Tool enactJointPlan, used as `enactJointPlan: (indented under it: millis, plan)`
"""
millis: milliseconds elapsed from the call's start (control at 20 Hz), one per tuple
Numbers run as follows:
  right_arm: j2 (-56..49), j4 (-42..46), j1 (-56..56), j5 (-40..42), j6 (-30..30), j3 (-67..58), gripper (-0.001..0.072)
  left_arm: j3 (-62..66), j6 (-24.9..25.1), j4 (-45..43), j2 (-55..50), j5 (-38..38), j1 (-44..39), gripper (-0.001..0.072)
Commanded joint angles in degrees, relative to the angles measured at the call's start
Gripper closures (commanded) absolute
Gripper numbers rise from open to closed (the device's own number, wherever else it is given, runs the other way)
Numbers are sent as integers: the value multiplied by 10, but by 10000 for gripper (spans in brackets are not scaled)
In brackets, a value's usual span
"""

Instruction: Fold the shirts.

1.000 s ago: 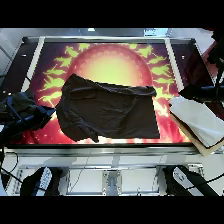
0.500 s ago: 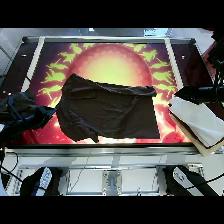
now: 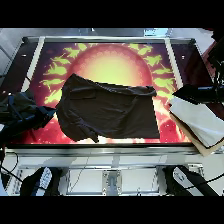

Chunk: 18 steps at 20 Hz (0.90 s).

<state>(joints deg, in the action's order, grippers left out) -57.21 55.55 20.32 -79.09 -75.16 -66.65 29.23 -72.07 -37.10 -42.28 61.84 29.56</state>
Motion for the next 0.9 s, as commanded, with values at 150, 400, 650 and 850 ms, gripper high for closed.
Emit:
enactJointPlan:
  millis: [150, 400, 650, 850]
  plan:
    - [0, -2, 0, -7, 7, 0, 247, -1, -24, -125, -1, 38, 0, 220]
    - [0, -2, 0, -6, 27, 1, 247, -51, -51, -123, -24, 27, 0, 204]
    - [0, -2, 0, -9, 32, 0, 248, -95, 1, -78, -105, -24, 0, 195]
    - [0, -2, 0, -15, 32, 0, 248, -95, 19, -47, -161, -69, 0, 189]
